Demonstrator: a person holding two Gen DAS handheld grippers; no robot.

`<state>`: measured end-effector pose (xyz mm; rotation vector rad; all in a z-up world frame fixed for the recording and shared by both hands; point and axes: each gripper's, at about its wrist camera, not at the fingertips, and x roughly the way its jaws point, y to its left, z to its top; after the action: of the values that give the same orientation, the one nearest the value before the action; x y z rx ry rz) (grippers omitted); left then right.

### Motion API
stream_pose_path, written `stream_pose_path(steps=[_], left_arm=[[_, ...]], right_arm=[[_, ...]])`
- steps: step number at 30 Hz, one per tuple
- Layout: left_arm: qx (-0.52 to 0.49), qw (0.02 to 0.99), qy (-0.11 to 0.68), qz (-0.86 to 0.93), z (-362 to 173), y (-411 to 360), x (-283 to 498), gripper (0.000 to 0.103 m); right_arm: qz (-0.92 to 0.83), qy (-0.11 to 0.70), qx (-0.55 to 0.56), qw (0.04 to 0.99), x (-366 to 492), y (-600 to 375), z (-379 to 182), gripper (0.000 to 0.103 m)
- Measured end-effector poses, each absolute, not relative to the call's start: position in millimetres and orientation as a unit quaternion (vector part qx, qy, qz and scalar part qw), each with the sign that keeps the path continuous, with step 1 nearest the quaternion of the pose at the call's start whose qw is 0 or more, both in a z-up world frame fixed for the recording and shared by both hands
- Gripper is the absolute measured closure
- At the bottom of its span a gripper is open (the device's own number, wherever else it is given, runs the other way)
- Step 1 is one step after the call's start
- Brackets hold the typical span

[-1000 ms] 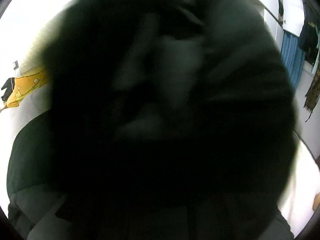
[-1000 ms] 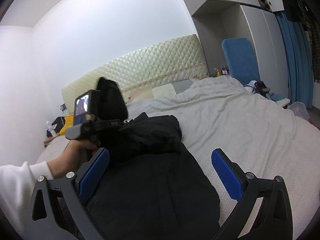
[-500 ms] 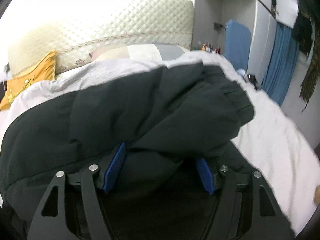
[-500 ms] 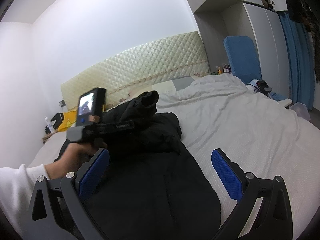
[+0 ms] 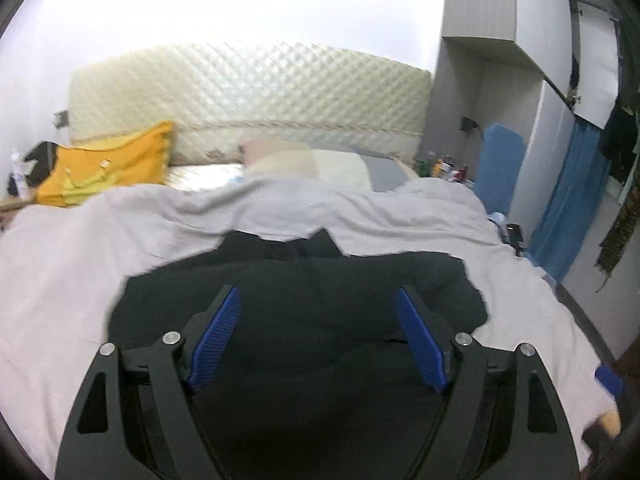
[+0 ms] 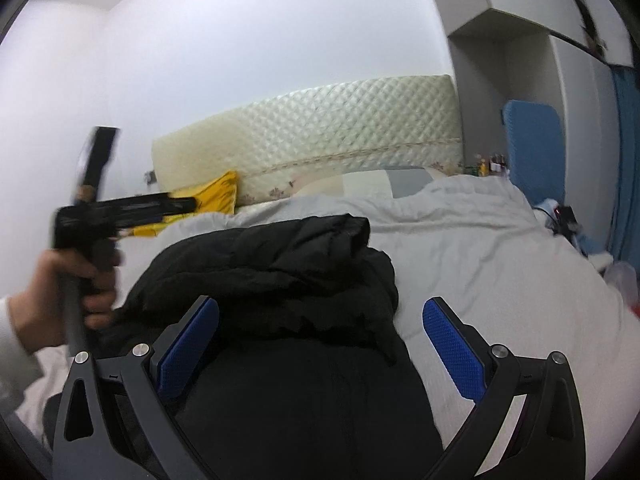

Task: Fold large clothes
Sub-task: 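Grasp the black jacket hem with both grippers side by side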

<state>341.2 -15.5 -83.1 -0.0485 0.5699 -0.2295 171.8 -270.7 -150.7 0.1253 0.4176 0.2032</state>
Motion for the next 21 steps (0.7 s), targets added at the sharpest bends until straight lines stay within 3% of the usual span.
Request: stream_pose_path(steps=[7,12,21], left_arm=[[-0.031,0.957,0.28,-0.063,-86.7,32.5,358.9,0.023],[-0.028,0.949,0.312,-0.04,-110.8,47.0,392.4,0.023],[-0.006,0.937,0.348,-0.021,-171.5,55.8,441.5,0.023]], right_arm=[[0.149,0.237,0.016,0.96,272.0,-232.7,-140.3,0.0],[0.165,0.269,0.02,0.948,348.7,-203.8,-147.2,0.01],[0.156,0.315,0.038,0.935,422.4,-197.5,-208.9,0.015]])
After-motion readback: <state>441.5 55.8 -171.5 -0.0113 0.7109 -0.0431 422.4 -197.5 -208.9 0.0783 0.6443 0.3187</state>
